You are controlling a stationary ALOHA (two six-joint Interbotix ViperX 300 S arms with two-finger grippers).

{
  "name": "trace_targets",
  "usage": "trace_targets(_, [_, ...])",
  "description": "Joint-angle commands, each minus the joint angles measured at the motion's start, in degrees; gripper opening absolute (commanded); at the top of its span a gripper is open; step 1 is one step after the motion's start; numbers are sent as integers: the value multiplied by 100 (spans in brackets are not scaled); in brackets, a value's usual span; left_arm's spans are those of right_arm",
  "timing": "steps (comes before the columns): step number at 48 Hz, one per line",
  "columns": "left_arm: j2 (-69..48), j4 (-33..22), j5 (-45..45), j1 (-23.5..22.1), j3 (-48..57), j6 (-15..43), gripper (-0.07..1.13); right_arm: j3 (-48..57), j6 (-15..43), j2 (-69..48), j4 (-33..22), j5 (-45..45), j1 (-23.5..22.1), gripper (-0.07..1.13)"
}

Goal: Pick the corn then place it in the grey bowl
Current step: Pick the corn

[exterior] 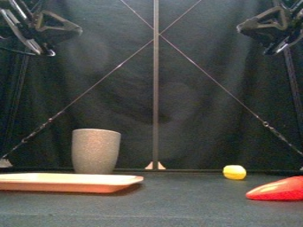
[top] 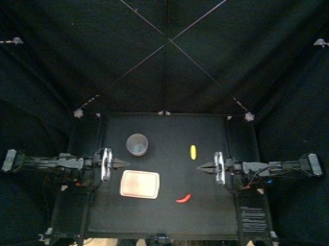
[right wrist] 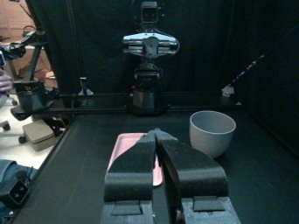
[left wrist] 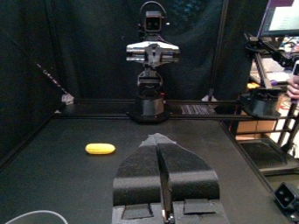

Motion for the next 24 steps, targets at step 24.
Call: trace_targets(24, [-158, 18, -35, 211, 26, 18, -3, 457, 343, 281, 2074, 1626, -2698, 23])
